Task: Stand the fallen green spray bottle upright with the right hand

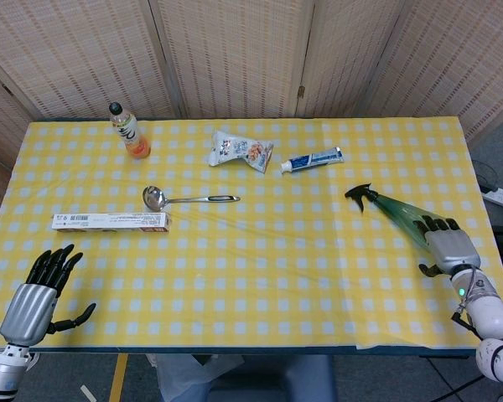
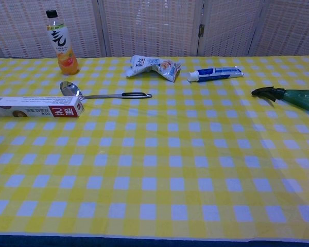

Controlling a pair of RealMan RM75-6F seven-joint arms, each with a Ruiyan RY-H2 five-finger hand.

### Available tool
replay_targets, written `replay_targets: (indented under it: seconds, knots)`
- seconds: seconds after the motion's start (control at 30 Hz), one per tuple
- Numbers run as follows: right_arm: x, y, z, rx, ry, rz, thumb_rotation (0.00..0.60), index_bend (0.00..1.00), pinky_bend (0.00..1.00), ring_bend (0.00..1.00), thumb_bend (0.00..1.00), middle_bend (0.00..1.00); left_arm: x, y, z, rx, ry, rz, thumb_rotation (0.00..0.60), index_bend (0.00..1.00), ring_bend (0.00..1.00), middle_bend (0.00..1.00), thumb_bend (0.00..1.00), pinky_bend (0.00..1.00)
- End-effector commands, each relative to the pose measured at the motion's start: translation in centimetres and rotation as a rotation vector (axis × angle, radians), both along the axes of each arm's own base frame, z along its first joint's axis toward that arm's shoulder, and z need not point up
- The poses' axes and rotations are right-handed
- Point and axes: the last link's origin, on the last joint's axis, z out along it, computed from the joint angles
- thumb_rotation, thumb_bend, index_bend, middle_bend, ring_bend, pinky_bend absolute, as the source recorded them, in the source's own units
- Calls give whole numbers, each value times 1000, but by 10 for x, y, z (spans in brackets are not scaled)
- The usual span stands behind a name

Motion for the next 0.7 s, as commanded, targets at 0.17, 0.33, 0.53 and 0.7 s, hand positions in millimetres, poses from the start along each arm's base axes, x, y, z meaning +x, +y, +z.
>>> replay_targets:
  seconds: [0.17, 0.33, 0.53, 0.7]
  knots:
    - [7, -42, 17, -82, -117, -95, 525, 86, 0, 23, 381, 0, -3, 1, 4, 7, -10, 8, 244, 0, 0, 0, 321, 0]
    - [-9, -71, 9, -86, -156, -205, 524, 86, 0, 29, 381, 0, -6, 4, 1, -5, -3, 19, 246, 0, 0, 0, 321, 0]
    - [-8, -107, -15, -18, -181, -252, 524, 85, 0, 29, 380, 0, -10, 13, -4, -25, -5, 47, 242, 0, 0, 0, 322, 0]
    - [-2, -127, -27, -2, -213, -272, 523, 92, 0, 31, 380, 0, -16, 20, -5, -38, -15, 73, 247, 0, 0, 0, 327, 0]
